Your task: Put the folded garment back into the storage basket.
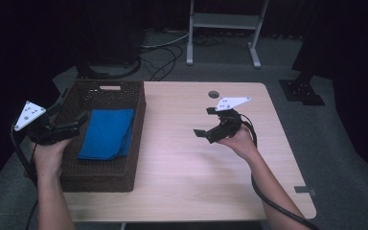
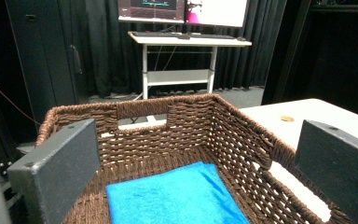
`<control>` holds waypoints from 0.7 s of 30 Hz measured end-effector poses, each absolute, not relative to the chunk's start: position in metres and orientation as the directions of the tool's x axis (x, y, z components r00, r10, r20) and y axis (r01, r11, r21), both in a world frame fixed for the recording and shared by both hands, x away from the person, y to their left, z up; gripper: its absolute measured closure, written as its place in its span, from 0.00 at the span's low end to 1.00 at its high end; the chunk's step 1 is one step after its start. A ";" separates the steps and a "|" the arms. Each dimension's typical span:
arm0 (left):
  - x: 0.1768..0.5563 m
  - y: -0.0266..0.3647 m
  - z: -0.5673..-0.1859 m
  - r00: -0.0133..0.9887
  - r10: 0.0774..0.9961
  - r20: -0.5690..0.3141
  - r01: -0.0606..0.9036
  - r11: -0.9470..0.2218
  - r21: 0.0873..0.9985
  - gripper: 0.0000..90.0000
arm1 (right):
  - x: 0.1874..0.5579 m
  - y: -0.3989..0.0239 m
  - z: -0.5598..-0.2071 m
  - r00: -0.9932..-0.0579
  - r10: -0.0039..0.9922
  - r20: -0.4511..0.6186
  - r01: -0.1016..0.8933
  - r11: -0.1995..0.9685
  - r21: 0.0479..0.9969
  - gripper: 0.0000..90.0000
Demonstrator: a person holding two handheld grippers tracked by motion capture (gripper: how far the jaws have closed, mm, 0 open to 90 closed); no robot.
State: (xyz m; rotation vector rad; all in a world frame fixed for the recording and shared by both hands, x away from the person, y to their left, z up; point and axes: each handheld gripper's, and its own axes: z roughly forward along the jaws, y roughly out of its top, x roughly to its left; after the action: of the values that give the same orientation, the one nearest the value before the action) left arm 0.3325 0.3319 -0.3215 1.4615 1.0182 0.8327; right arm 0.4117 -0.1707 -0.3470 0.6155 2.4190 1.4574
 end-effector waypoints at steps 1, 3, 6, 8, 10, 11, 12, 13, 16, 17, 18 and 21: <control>0.332 0.332 -0.322 0.380 0.924 -0.043 0.143 -0.013 0.990 0.00 | 0.410 -0.174 -0.349 -0.877 0.481 0.002 0.230 0.416 0.880 0.00; 0.332 0.331 -0.322 0.380 0.924 -0.038 0.143 -0.018 0.990 0.00 | 0.407 -0.180 -0.351 -0.877 0.481 0.018 0.240 0.405 0.882 0.00; 0.333 0.331 -0.322 0.380 0.924 -0.036 0.143 -0.020 0.990 0.00 | 0.403 -0.189 -0.355 -0.871 0.492 0.019 0.244 0.398 0.884 0.00; 0.333 0.331 -0.322 0.381 0.924 -0.034 0.144 -0.023 0.989 0.00 | 0.400 -0.195 -0.358 -0.867 0.498 0.015 0.247 0.404 0.881 0.00; 0.333 0.330 -0.322 0.380 0.924 -0.033 0.146 -0.025 0.989 0.00 | 0.396 -0.201 -0.362 -0.864 0.504 0.006 0.248 0.413 0.876 0.00; 0.333 0.330 -0.322 0.380 0.925 -0.031 0.147 -0.028 0.989 0.00 | 0.395 -0.203 -0.363 -0.864 0.503 0.007 0.248 0.414 0.876 0.00; 0.333 0.330 -0.322 0.380 0.924 -0.031 0.147 -0.027 0.989 0.00 | 0.393 -0.207 -0.365 -0.863 0.506 0.013 0.253 0.409 0.877 0.00; 0.333 0.330 -0.322 0.379 0.925 -0.028 0.147 -0.030 0.989 0.00 | 0.391 -0.211 -0.368 -0.859 0.511 0.023 0.262 0.400 0.878 0.00; 0.333 0.330 -0.322 0.379 0.925 -0.027 0.148 -0.032 0.988 0.00 | 0.386 -0.222 -0.376 -0.853 0.521 0.034 0.277 0.397 0.875 0.00; 0.333 0.330 -0.322 0.378 0.925 -0.027 0.148 -0.032 0.988 0.00 | 0.384 -0.224 -0.378 -0.850 0.525 0.039 0.285 0.397 0.873 0.00; 0.332 0.330 -0.322 0.378 0.925 -0.030 0.147 -0.028 0.989 0.00 | 0.383 -0.227 -0.381 -0.849 0.526 0.036 0.285 0.400 0.871 0.00; 0.332 0.330 -0.322 0.375 0.927 -0.028 0.148 -0.030 0.989 0.00 | 0.378 -0.236 -0.388 -0.841 0.539 0.043 0.300 0.400 0.866 0.00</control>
State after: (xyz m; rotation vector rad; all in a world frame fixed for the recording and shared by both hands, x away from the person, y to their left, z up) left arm 0.3324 0.3301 -0.3217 1.4773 1.0215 0.8434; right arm 0.3780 -0.2361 -0.3878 0.7396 2.4146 1.4163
